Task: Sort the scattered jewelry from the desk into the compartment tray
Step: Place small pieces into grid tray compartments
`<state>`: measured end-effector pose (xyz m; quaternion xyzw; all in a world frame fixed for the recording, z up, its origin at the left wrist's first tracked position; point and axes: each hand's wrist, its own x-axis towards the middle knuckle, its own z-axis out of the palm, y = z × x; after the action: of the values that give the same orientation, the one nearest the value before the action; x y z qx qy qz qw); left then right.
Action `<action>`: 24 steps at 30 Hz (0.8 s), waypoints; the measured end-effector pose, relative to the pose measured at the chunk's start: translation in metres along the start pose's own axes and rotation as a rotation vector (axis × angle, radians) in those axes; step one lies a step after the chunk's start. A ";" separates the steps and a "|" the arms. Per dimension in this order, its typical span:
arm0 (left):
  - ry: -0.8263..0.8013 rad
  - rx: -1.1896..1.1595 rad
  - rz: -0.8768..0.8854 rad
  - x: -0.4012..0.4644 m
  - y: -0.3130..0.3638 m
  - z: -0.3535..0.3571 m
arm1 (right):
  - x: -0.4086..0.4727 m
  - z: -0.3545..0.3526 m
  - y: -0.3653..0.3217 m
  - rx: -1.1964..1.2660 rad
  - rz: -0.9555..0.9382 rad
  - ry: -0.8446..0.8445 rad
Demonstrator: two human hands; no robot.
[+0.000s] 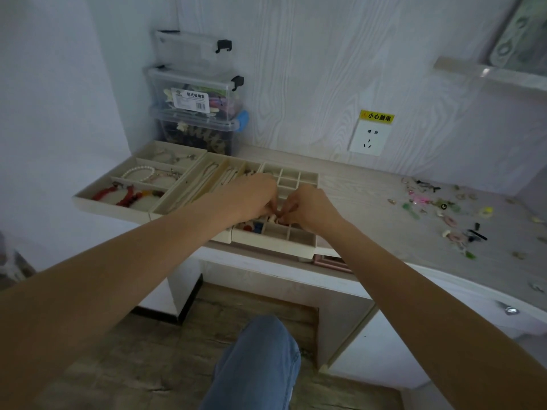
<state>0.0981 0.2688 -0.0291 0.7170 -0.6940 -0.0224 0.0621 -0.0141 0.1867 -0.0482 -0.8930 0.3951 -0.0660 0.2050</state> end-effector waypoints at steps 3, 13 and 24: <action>0.040 -0.003 -0.038 0.005 0.001 0.003 | 0.003 0.003 0.000 -0.024 0.010 0.024; 0.125 -0.022 -0.071 0.008 0.002 0.008 | 0.006 0.007 -0.001 -0.047 0.003 0.054; 0.104 -0.171 -0.135 0.005 -0.005 0.004 | -0.002 0.007 -0.009 -0.006 -0.032 0.115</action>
<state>0.1031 0.2640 -0.0334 0.7544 -0.6354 -0.0487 0.1573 -0.0072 0.1964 -0.0509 -0.8946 0.3922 -0.1192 0.1781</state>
